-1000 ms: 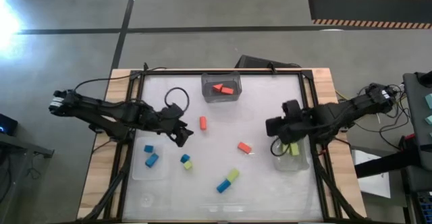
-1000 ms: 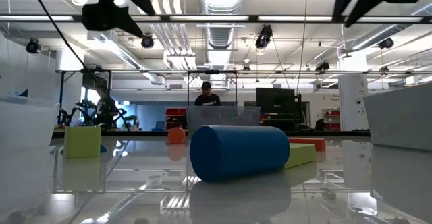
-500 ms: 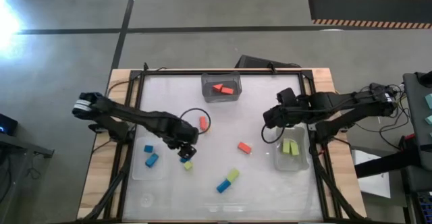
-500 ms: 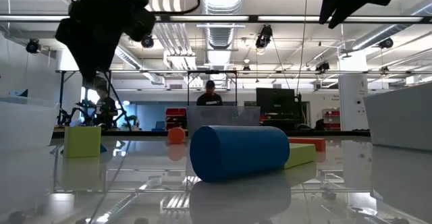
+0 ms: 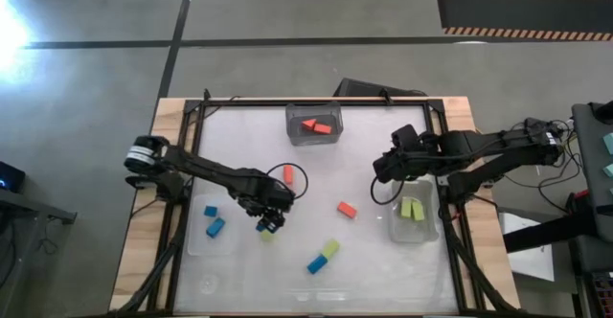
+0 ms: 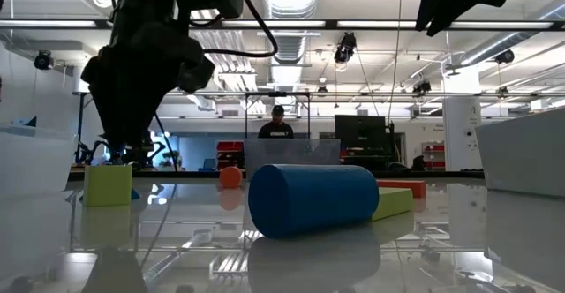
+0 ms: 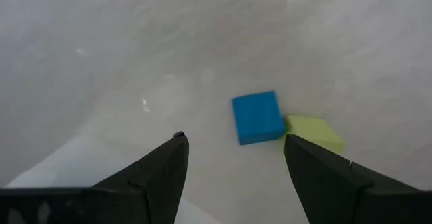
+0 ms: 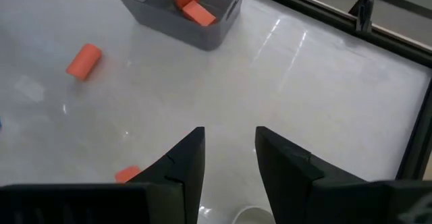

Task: Sort & place blocks by color
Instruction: Put the blue block into the white bin, then put the orange block into the black bin

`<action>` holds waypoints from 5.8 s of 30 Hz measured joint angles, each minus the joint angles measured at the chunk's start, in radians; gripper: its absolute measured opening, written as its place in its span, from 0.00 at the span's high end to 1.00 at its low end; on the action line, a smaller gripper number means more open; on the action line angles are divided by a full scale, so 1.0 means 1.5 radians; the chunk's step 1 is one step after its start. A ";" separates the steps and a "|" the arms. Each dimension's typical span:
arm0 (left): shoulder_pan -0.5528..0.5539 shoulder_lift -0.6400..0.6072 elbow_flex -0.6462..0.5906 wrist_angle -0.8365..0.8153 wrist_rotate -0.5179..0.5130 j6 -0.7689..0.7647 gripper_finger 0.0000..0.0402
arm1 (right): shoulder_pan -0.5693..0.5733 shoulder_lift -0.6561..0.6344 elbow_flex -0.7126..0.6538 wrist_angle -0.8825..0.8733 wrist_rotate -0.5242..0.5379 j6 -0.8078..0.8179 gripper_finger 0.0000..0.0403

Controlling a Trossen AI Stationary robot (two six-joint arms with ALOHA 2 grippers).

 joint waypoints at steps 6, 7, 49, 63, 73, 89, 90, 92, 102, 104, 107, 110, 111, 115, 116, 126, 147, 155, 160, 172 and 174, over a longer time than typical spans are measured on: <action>-0.001 0.021 -0.005 0.038 0.018 -0.005 0.43 | 0.000 0.000 0.000 0.000 0.000 -0.001 0.70; -0.001 0.026 -0.006 0.045 0.020 -0.005 0.43 | 0.000 0.000 0.000 0.000 0.000 -0.001 0.70; 0.000 0.076 -0.054 0.099 0.040 -0.004 0.52 | 0.000 0.000 -0.001 0.019 -0.005 0.002 0.61; 0.000 0.061 -0.055 0.092 0.033 -0.004 0.70 | 0.000 0.000 -0.001 0.020 -0.007 0.001 0.62; 0.000 -0.060 -0.034 0.054 0.013 -0.008 0.70 | 0.000 0.000 -0.001 0.020 -0.007 0.000 0.62; -0.001 -0.364 -0.146 -0.098 0.014 -0.190 0.69 | 0.000 0.000 -0.001 0.021 -0.007 0.002 0.61; -0.001 -0.377 -0.165 -0.100 0.015 -0.212 0.69 | 0.000 0.000 -0.001 0.021 -0.007 0.003 0.61; -0.002 -0.404 -0.203 -0.099 0.016 -0.256 0.69 | 0.000 0.000 -0.001 0.022 -0.007 0.008 0.61; -0.001 -0.460 -0.355 -0.003 0.017 -0.372 0.69 | 0.000 0.000 -0.001 0.022 -0.007 0.008 0.61; -0.001 -0.453 -0.371 0.018 0.017 -0.373 0.69 | 0.000 0.000 -0.001 0.022 -0.007 0.008 0.61; -0.001 -0.433 -0.376 0.020 0.016 -0.371 0.69 | 0.000 0.000 -0.001 0.022 -0.007 0.008 0.61; -0.001 -0.414 -0.376 0.026 0.014 -0.367 0.69 | 0.000 0.000 -0.001 0.022 -0.007 0.008 0.61; -0.001 -0.406 -0.376 0.030 0.014 -0.367 0.69 | 0.000 0.000 -0.001 0.022 -0.007 0.008 0.62; -0.001 -0.383 -0.376 0.033 0.013 -0.367 0.69 | 0.000 0.000 -0.001 0.023 -0.007 0.011 0.61; -0.001 -0.378 -0.376 0.034 0.012 -0.367 0.69 | 0.000 0.000 -0.001 0.023 -0.007 0.012 0.61; -0.001 -0.354 -0.375 0.043 0.010 -0.367 0.59 | 0.000 0.000 -0.001 0.025 -0.007 0.012 0.61; -0.001 -0.401 -0.262 0.047 -0.019 -0.330 0.57 | 0.000 0.000 -0.001 0.203 -0.091 -0.013 0.62; -0.001 -0.407 -0.208 0.047 -0.019 -0.310 0.57 | 0.000 0.022 -0.001 0.226 -0.146 -0.020 0.66; -0.001 -0.408 -0.154 0.047 -0.057 -0.263 0.57 | 0.000 0.065 -0.001 0.230 -0.200 -0.023 0.66; -0.001 -0.408 -0.065 0.183 -0.311 -0.059 0.57 | -0.019 0.178 -0.001 0.232 -0.342 -0.018 0.58; -0.001 -0.409 -0.064 0.226 -0.335 -0.029 0.57 | -0.023 0.198 -0.001 0.232 -0.370 -0.030 0.57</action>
